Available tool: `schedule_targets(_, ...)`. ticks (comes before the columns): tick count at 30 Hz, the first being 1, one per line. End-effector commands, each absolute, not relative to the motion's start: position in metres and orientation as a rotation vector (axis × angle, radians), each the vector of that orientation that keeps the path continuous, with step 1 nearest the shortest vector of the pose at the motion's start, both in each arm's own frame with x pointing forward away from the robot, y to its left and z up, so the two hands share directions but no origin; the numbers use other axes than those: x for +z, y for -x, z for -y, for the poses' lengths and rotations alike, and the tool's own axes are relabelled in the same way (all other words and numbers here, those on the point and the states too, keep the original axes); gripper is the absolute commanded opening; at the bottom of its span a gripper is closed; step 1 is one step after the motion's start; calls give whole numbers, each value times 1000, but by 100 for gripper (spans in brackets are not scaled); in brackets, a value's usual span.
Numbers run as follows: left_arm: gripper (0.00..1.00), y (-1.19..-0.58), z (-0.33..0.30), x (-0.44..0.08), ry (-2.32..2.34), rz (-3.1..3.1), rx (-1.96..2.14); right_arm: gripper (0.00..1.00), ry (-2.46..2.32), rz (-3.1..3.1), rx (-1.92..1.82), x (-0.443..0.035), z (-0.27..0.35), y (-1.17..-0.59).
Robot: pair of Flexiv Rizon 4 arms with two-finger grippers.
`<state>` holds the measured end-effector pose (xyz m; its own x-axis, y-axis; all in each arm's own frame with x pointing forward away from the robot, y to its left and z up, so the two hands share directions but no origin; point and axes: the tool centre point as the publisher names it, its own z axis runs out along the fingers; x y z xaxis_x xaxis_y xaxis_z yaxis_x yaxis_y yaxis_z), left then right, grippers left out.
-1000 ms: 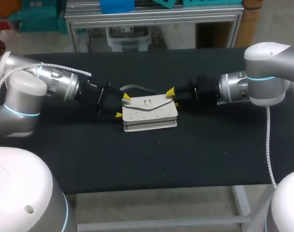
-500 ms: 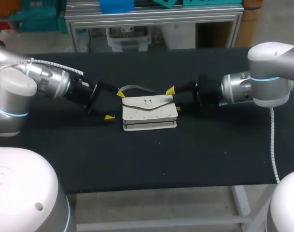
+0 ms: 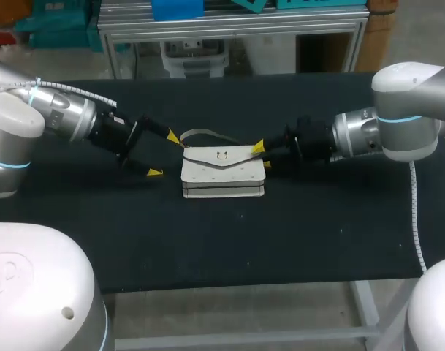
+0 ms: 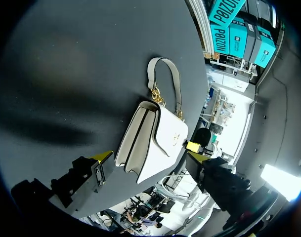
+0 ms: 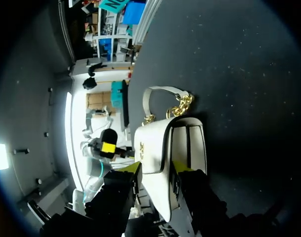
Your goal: Pick up the bag, open it, inspect its contents, close it, and place it on the opposite side
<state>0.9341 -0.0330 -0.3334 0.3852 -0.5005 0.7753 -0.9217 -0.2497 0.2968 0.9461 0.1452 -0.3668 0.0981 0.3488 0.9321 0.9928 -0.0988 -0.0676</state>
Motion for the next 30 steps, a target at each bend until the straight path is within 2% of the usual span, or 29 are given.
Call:
schedule_targets(1,100,-939,28,-331,-1901,1239,685,15,1579,1369,-994,-370,-148,-948)
schedule_targets(4,100,-941,26,-330,-1917,1239,678,0,1581,1372,-981,-372,-147,-946)
schedule_targets(9,100,-943,22,-330,-1932,1270,657,0,1579,1401,-976,-374,-141,-947)
schedule_targets(23,100,-944,9,-326,-1945,1399,651,0,1641,1429,-1032,-375,-76,-987)
schedule_targets(25,100,-944,9,-326,-1950,1398,653,75,1648,1415,-1034,-374,-79,-985)
schedule_targets(26,100,-944,9,-326,-1952,1398,653,81,1642,1415,-1034,-374,-81,-983)
schedule_targets(28,100,-944,8,-326,-1956,1400,652,76,1639,1412,-1033,-375,-85,-979)
schedule_targets(30,100,-944,7,-326,-1959,1400,650,49,1634,1409,-1032,-375,-87,-976)
